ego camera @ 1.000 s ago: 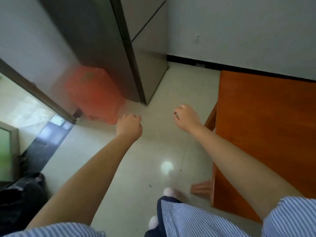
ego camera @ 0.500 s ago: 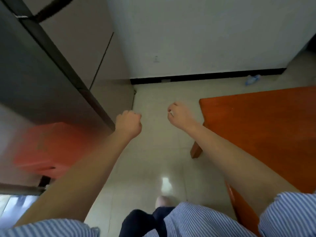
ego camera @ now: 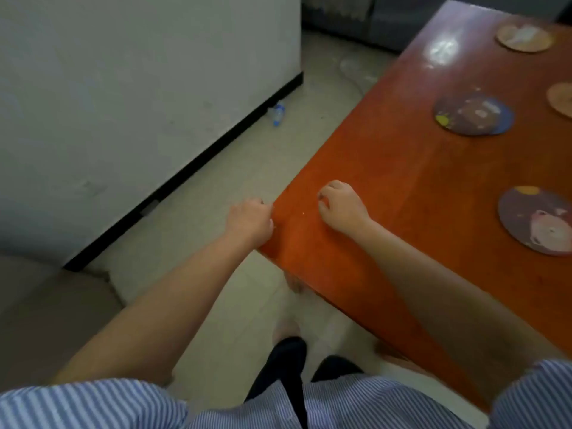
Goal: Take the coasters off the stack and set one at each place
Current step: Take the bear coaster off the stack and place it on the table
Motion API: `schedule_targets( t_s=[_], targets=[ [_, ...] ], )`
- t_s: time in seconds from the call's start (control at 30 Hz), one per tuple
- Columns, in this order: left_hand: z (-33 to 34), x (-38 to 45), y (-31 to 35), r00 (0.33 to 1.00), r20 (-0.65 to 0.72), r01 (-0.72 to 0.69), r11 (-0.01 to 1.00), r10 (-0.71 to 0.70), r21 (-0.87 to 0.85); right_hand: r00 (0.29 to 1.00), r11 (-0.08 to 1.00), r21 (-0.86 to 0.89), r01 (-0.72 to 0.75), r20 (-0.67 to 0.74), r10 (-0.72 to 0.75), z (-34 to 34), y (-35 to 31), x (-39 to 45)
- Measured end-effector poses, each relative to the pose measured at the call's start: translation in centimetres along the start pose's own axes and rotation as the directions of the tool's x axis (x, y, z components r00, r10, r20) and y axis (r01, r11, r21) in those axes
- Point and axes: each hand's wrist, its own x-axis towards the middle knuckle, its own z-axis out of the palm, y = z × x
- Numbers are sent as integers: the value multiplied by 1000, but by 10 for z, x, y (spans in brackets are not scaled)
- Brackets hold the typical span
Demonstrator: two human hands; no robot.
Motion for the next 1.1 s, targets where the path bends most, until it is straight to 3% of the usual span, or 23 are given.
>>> schedule_targets(
  t_s=[0.13,0.3,0.63,0.77,1.0,1.1],
  targets=[
    [4,67,44,968,22,-249,968,248,41,964,970,70,-232,-112,239,-16,55,-2],
    [17,126,104,897,54,-441,895,438,74,857,879,124,-460,-196,476,-23,121,-10],
    [24,271,211,845,-67,-535,838,531,-108,744,808,100,-581,-338,577,-73,264,73],
    [32,315,228,850,-73,-527,840,522,-129,754,816,38,-577,-359,550,-89,312,127],
    [41,332,218,794,-165,-606,783,585,-141,908,895,-160,-415,-137,396,-109,369,169],
    [42,331,220,791,-178,-608,783,585,-129,951,899,-310,-308,-138,278,-107,369,163]
  ],
)
